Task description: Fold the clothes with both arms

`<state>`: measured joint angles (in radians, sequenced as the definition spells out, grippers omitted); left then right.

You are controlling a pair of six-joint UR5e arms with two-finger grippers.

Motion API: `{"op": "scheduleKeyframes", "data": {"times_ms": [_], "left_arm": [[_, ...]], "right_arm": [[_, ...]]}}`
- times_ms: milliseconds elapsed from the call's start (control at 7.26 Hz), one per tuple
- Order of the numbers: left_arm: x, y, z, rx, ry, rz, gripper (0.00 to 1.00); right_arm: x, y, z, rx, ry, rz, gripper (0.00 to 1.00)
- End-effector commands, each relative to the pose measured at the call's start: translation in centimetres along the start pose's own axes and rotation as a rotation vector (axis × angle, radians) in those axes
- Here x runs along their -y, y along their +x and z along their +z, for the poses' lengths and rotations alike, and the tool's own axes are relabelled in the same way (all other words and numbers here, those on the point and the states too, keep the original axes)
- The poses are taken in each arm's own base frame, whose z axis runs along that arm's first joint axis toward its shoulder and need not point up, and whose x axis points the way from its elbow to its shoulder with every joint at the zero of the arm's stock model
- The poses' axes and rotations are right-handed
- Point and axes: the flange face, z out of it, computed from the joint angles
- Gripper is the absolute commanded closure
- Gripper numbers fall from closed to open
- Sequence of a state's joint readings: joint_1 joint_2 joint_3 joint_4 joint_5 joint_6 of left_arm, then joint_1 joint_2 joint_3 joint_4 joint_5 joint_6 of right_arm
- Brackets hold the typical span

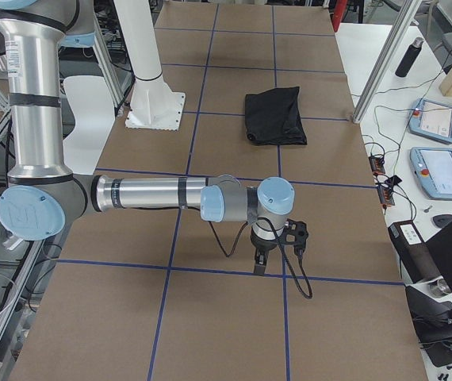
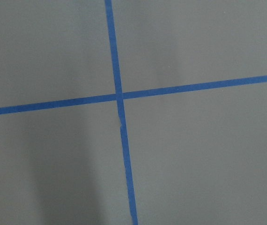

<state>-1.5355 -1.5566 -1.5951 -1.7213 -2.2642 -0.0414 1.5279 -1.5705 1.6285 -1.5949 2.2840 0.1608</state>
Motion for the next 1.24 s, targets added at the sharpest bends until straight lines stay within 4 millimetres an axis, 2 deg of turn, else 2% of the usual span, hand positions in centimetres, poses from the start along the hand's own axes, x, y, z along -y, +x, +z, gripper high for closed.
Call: {"op": "scheduleKeyframes", "data": {"times_ms": [0, 1102], "left_arm": [[0.02, 0.02, -0.02, 0.000, 0.000, 0.000, 0.00], [0.01, 0.03, 0.09, 0.000, -0.002, 0.000, 0.00]], "right_arm": [[0.10, -0.28, -0.14, 0.015, 0.007, -0.051, 0.00], [-0.27, -0.02, 0.65, 0.052, -0.017, -0.035, 0.00]]}}
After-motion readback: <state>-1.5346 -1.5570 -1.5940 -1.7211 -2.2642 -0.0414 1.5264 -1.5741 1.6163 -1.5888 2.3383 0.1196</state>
